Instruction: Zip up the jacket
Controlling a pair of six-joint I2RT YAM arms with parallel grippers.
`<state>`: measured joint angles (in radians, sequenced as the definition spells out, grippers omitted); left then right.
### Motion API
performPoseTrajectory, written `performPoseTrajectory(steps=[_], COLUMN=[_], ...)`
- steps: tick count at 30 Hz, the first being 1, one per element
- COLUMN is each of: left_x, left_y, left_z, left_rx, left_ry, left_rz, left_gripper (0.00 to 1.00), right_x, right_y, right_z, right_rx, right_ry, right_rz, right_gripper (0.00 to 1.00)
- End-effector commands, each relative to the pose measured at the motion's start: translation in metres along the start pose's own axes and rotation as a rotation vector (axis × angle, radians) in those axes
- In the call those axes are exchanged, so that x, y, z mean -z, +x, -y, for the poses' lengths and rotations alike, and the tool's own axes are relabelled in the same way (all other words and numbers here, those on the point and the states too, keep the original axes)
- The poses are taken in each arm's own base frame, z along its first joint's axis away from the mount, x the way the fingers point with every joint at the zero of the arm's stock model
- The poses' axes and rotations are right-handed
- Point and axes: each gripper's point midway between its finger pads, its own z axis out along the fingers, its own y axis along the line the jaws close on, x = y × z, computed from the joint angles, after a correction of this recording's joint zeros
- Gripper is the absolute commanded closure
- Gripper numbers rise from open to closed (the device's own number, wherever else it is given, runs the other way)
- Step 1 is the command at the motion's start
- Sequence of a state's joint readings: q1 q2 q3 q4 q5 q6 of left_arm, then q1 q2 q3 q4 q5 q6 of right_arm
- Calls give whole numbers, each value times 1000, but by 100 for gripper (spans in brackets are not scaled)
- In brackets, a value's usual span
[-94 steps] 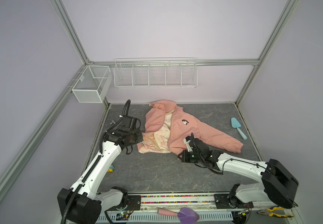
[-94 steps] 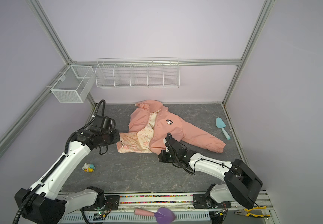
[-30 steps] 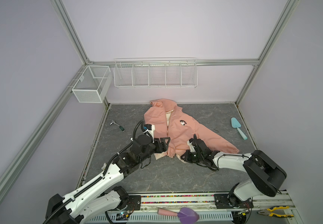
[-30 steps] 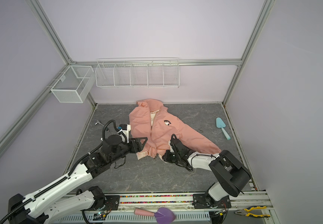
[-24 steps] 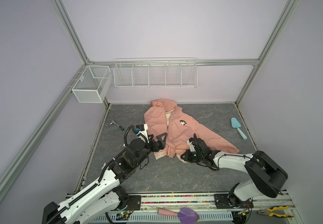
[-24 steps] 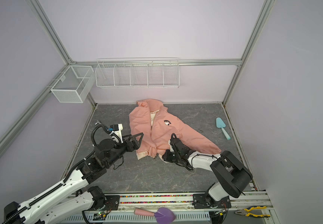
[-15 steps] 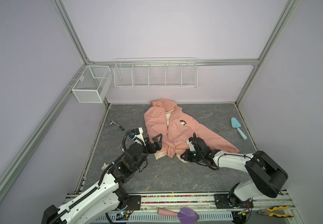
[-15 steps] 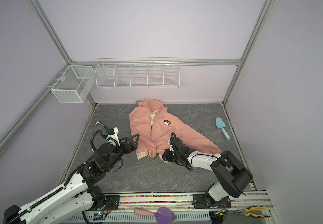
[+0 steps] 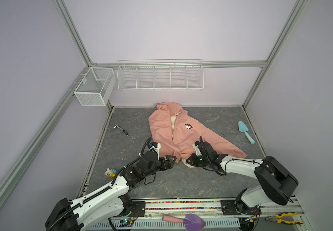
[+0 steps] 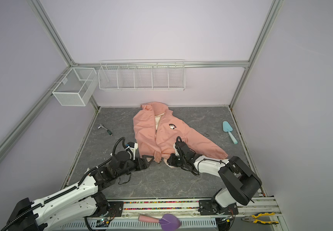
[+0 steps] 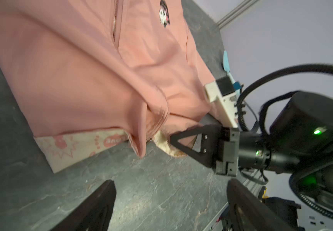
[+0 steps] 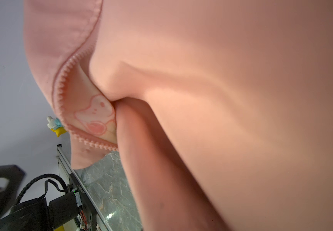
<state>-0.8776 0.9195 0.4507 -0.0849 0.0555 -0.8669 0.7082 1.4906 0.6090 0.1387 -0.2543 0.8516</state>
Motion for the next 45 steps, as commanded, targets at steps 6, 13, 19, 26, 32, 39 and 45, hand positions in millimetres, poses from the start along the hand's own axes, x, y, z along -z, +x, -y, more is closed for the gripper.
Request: performPoseTrajectory(steps=[6, 13, 19, 26, 32, 39, 45], left_x=[-23, -47, -70, -75, -83, -85, -89], left_y=[28, 24, 25, 13, 11, 2, -3], left_z=[-27, -18, -15, -13, -11, -13, -2], left_rx=[37, 14, 6, 9, 4, 28, 25], left_ry=[-33, 18, 33, 71, 83, 140, 219], left_rz=[-55, -43, -59, 26, 34, 98, 116], left_gripper=[14, 15, 16, 18, 19, 20, 27], right_x=[9, 8, 11, 22, 30, 35, 37], right_y=[-3, -2, -3, -4, -7, -7, -7], right_z=[0, 1, -2, -7, -14, -20, -22], right_rx=[5, -2, -2, 8, 14, 12, 14], right_ry=[8, 10, 0, -4, -22, -41, -43], right_rz=[25, 22, 25, 39, 51, 54, 46], right_gripper=[94, 94, 94, 94, 94, 94, 94])
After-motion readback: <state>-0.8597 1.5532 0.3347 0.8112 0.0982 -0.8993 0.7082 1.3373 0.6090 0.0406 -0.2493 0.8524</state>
